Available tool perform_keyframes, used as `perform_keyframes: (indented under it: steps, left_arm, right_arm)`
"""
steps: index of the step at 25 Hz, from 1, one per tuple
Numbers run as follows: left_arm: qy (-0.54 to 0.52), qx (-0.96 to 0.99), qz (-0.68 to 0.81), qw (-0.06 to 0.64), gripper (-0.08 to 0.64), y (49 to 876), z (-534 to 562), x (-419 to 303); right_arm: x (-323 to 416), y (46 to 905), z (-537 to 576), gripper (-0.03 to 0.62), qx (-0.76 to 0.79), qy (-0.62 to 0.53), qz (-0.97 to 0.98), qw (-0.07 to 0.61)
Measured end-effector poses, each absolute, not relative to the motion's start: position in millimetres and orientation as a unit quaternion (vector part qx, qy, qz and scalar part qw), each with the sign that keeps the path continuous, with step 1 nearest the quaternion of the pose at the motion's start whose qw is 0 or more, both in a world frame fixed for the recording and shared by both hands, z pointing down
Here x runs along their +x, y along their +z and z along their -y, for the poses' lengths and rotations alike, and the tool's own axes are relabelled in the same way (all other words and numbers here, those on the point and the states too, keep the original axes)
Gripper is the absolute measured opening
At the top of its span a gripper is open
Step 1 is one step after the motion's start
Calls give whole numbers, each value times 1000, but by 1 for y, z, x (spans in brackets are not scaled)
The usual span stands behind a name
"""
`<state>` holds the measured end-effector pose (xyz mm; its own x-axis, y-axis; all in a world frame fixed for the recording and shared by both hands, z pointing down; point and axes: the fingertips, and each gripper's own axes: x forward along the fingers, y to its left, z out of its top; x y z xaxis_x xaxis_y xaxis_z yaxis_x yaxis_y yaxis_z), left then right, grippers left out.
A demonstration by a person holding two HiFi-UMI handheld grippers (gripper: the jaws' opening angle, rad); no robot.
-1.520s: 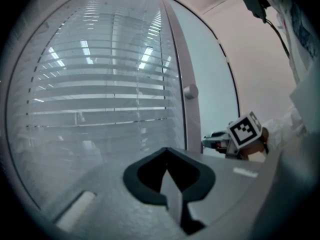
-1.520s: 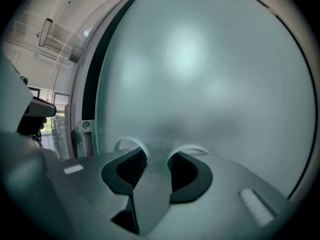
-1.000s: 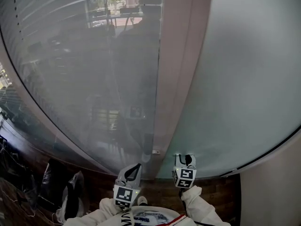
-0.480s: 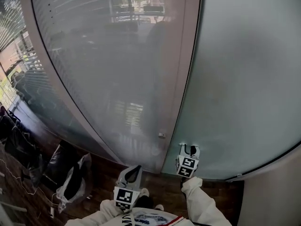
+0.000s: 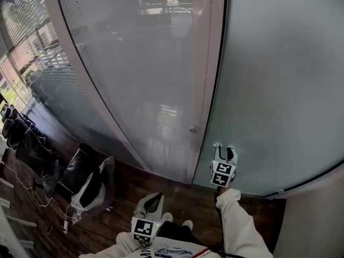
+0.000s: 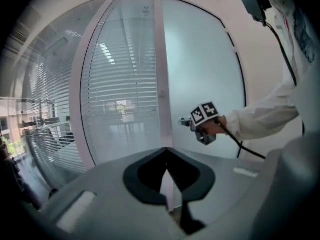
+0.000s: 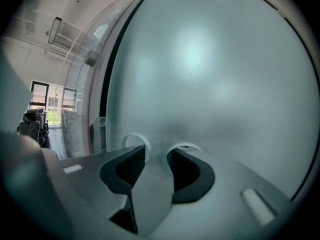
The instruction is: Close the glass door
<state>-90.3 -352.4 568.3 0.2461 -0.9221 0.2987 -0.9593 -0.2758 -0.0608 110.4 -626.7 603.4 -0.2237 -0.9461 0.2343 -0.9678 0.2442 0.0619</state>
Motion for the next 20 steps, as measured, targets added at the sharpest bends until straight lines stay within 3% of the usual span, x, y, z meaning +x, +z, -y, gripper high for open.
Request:
perform_keyframes:
  steps: [4,5,20]
  left_arm:
    - [149,788,593,72,3,578,343,-100]
    - [148,792,589,69,3,578,343,-99]
    - [122,849,512,41,3,566,281,-110]
  right_arm:
    - [111,598,593,80,606,61,786,105]
    - [112,595,583,12,604,57,788,106]
    - [108,568,342,6,594,91,795,81]
